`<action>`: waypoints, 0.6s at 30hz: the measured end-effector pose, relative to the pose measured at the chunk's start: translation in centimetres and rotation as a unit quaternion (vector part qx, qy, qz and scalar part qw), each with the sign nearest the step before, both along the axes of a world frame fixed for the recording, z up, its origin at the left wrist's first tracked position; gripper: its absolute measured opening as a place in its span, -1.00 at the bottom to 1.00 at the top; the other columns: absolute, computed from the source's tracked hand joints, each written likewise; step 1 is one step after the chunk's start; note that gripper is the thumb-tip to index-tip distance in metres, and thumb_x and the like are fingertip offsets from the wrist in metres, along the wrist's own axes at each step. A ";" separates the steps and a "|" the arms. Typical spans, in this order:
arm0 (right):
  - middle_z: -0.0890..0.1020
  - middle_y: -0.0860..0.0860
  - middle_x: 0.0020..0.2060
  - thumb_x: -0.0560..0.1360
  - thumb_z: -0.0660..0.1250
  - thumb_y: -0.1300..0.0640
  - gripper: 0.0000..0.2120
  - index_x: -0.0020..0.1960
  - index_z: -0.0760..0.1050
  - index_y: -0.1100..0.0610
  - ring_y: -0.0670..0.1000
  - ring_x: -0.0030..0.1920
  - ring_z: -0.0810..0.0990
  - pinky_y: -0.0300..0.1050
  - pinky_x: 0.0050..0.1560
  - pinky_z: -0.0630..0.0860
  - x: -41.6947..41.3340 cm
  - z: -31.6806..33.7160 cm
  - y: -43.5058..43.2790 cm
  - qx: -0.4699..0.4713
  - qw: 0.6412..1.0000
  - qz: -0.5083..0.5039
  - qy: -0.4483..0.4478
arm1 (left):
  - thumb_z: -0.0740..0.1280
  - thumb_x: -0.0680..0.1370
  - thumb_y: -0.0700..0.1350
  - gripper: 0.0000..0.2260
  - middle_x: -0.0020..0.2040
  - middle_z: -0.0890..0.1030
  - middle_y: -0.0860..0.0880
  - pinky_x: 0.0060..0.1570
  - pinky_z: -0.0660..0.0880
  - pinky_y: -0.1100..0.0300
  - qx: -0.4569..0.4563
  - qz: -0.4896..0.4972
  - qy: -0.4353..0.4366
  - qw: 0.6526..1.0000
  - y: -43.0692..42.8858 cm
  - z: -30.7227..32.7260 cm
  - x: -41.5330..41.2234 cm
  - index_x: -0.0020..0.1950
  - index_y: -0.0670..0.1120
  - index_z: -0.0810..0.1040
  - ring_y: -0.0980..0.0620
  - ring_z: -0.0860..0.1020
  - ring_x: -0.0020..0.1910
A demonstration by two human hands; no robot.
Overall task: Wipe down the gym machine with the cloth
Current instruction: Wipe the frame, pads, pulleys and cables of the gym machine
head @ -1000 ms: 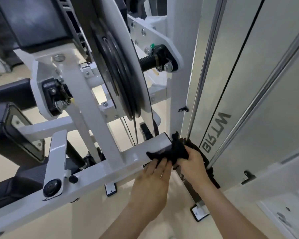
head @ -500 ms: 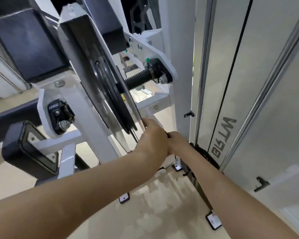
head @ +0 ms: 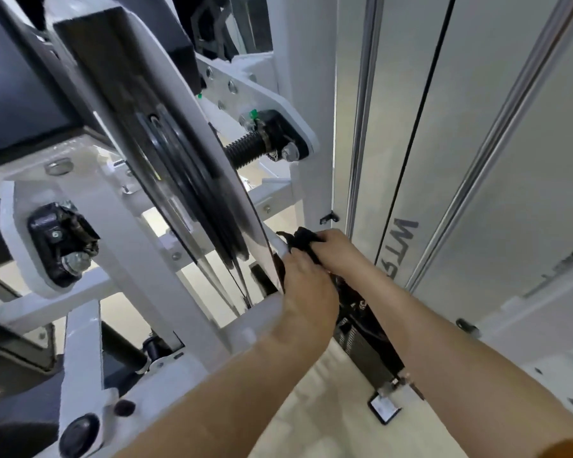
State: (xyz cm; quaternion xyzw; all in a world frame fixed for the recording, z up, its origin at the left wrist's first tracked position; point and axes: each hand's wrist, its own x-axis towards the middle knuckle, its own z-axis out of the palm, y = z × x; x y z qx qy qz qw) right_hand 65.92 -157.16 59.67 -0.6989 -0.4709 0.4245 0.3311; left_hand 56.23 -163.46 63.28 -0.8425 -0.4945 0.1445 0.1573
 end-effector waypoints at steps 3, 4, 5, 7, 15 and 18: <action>0.63 0.13 -0.29 0.50 0.18 0.27 -0.77 -0.18 0.61 0.20 0.07 -0.21 0.56 -0.13 -0.19 0.43 2.0 0.0 0.5 0.035 0.997 -0.060 0.041 | 0.01 0.66 -0.08 -0.53 0.52 0.14 -0.28 0.49 0.00 -0.09 0.005 -0.009 -0.076 0.997 0.2 -0.5 1.2 0.52 -0.27 0.09 -0.24 0.09 0.51; 0.64 0.06 -0.23 0.50 0.17 0.29 -0.74 -0.11 0.64 0.15 0.04 -0.15 0.57 -0.15 -0.12 0.45 2.0 0.2 0.6 0.045 0.996 -0.059 0.041 | 0.00 0.66 -0.06 -0.51 0.53 0.10 -0.30 0.50 -0.02 -0.10 -0.023 -0.011 -0.070 0.997 -0.1 -1.1 1.5 0.53 -0.28 0.06 -0.25 0.05 0.52; 0.63 0.00 -0.14 0.50 0.16 0.31 -0.69 0.02 0.64 0.12 -0.01 -0.07 0.56 -0.21 -0.03 0.44 1.9 0.1 1.1 0.061 0.996 -0.046 0.037 | 0.00 0.66 -0.06 -0.50 0.52 0.10 -0.31 0.50 -0.03 -0.11 -0.041 -0.017 -0.065 0.997 -0.1 -1.8 1.5 0.53 -0.28 0.04 -0.26 0.04 0.52; 0.60 -0.04 0.03 0.53 0.14 0.29 -0.64 0.21 0.58 0.10 -0.06 0.03 0.51 -0.29 0.03 0.38 1.0 -0.1 2.5 0.072 0.997 0.012 0.015 | 0.08 0.64 -0.08 -0.53 0.45 0.26 -0.28 0.49 0.05 -0.08 -0.054 -0.040 -0.062 0.996 -0.3 -3.4 0.9 0.50 -0.27 0.16 -0.24 0.19 0.46; 0.54 0.09 0.01 0.60 0.15 0.08 -0.71 0.21 0.43 0.24 0.09 -0.02 0.52 -0.13 -0.25 0.44 -2.7 -2.7 7.3 -0.024 0.968 0.219 -0.124 | 0.31 0.42 -0.15 -0.89 -0.20 0.61 0.04 -0.11 0.45 0.15 -0.178 -0.186 -0.004 0.966 1.4 -3.7 0.1 -0.21 0.02 0.61 0.03 0.54 -0.16; 0.64 0.20 -0.01 0.51 0.23 0.21 -0.79 0.03 0.51 0.34 0.20 0.04 0.60 -0.03 -0.01 0.56 -4.3 -2.6 9.7 -0.031 0.974 0.201 -0.101 | 0.23 0.51 -0.15 -0.90 -0.08 0.57 -0.04 -0.17 0.33 0.10 -0.166 -0.158 -0.044 0.972 3.4 -4.1 0.9 -0.08 -0.06 0.55 -0.01 0.39 -0.17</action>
